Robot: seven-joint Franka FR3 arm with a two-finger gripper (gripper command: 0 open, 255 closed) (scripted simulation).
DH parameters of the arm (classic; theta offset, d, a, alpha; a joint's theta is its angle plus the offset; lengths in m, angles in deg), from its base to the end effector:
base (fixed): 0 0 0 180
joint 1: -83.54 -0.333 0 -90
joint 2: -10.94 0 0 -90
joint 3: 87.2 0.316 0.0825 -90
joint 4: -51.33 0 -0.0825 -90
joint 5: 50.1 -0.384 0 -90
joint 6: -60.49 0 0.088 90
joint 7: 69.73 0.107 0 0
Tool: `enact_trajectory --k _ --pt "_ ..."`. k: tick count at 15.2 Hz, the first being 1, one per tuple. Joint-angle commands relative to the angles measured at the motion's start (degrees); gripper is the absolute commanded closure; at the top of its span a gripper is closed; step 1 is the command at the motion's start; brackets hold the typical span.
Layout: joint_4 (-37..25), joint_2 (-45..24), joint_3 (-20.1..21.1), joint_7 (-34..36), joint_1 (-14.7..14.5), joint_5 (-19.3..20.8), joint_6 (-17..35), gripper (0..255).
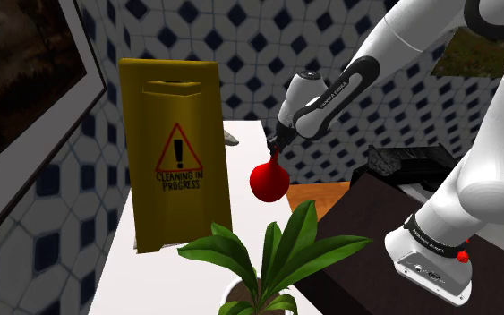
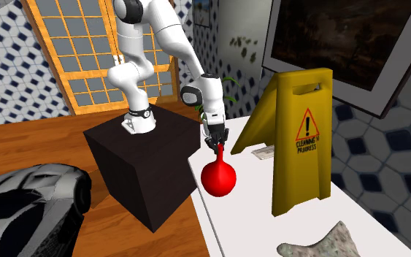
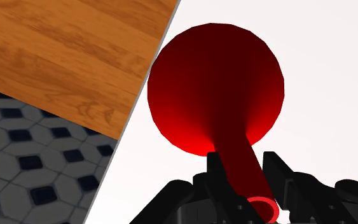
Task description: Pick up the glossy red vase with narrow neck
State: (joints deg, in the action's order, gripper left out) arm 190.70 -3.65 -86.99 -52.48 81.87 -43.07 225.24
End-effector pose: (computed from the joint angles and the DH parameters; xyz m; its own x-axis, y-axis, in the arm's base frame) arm 0.5077 0.0237 0.2204 0.9699 -0.1501 0.1915 -0.1521 -0.9884 -0.0042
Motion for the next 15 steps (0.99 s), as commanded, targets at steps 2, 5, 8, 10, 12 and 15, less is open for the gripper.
enact_trajectory --k 2,5,8,10,12,15 --pt "0.2 0.9 0.1 -0.2 0.1 -0.2 -0.7 255" --pt "0.3 3.2 0.5 -0.7 0.3 -0.8 -3.0 255" --pt "0.2 5.4 0.8 -1.2 0.5 -1.3 -5.2 255" --pt "0.2 6.8 0.9 -1.5 0.6 -1.7 -6.7 255" --pt "0.0 8.3 1.0 -1.8 0.6 -2.0 -8.3 255" --pt "-0.3 10.3 1.2 -2.2 0.7 -2.5 -10.6 255"
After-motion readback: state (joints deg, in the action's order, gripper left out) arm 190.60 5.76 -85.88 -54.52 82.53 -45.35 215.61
